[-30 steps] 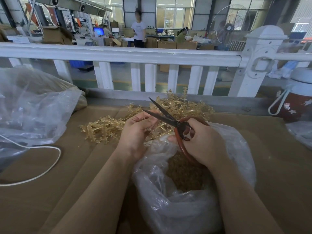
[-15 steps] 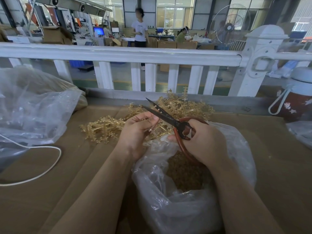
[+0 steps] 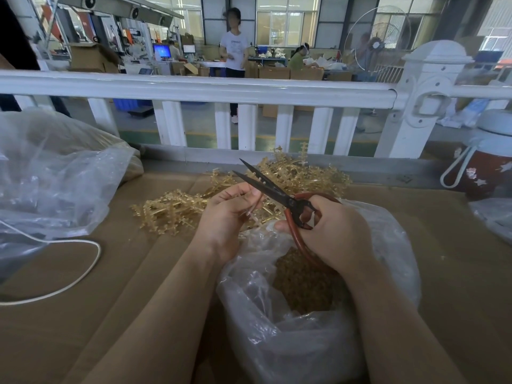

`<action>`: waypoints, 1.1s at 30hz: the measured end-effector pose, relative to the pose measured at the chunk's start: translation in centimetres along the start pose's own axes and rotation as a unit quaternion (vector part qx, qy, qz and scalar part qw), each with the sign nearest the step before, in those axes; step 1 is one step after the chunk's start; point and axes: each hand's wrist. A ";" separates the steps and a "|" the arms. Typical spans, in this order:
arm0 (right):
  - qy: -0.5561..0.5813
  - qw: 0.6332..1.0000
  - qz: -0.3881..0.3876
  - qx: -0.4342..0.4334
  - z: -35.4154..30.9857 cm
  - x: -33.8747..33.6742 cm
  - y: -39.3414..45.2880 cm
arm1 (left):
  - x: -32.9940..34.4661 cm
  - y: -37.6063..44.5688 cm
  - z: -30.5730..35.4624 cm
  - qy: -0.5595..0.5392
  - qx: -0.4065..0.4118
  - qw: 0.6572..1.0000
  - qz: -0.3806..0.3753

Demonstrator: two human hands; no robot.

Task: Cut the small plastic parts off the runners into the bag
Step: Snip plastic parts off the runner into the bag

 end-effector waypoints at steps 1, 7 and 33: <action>0.002 1.000 -0.001 -0.001 0.0 0.0 0.0 | 0.0 0.0 0.0 0.001 0.000 1.000 -0.001; -0.004 1.000 0.001 0.000 -0.1 0.0 0.0 | 0.0 0.0 -0.1 0.007 0.003 1.000 -0.003; 0.006 1.000 0.009 -0.001 0.3 0.0 0.0 | -0.3 0.8 -1.0 0.058 0.142 0.987 -0.042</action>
Point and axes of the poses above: each hand's wrist, its own y-axis towards the middle knuckle, its own x-axis out of the palm, z = x × y, and after that the axes turned 1 degree about -z, right-handed
